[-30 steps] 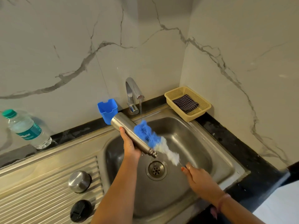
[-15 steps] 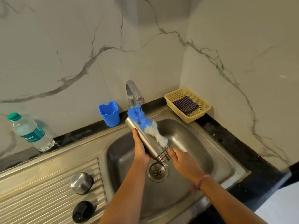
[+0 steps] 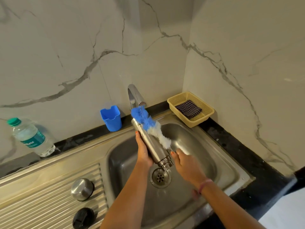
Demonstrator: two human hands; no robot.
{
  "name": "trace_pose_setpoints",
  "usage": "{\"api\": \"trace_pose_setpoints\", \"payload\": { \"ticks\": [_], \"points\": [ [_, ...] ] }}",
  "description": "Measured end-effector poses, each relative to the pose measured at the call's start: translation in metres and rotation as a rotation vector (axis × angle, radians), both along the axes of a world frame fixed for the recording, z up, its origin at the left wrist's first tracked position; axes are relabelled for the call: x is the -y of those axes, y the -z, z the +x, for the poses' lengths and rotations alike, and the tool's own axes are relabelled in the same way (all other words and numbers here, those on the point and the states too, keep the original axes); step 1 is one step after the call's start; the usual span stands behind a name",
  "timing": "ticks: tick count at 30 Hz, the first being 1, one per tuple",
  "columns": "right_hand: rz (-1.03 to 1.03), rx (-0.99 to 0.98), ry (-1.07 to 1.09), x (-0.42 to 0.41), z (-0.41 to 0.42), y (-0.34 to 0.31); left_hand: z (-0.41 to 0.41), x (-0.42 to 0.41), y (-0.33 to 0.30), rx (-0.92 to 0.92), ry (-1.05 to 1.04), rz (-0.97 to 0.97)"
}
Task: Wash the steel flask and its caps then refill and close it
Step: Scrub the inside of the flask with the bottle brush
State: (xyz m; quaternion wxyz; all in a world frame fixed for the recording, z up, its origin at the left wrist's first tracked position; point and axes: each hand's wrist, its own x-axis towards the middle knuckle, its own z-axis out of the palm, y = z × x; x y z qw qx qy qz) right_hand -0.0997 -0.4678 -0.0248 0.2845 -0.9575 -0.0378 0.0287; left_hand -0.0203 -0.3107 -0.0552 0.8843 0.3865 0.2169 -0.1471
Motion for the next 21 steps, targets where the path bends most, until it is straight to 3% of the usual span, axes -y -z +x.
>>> {"api": "trace_pose_setpoints", "payload": {
  "ticks": [5, 11, 21],
  "points": [
    [0.046, -0.096, 0.003, 0.016, -0.057, 0.026, 0.003, -0.011, 0.005, 0.003, -0.006, -0.044],
    [-0.085, 0.051, 0.042, -0.014, -0.008, -0.004, -0.009, 0.007, 0.008, -0.024, 0.029, 0.023],
    [0.087, -0.047, 0.049, -0.007, -0.055, 0.013, 0.001, -0.009, 0.007, 0.000, -0.042, -0.003]
  ]
}}
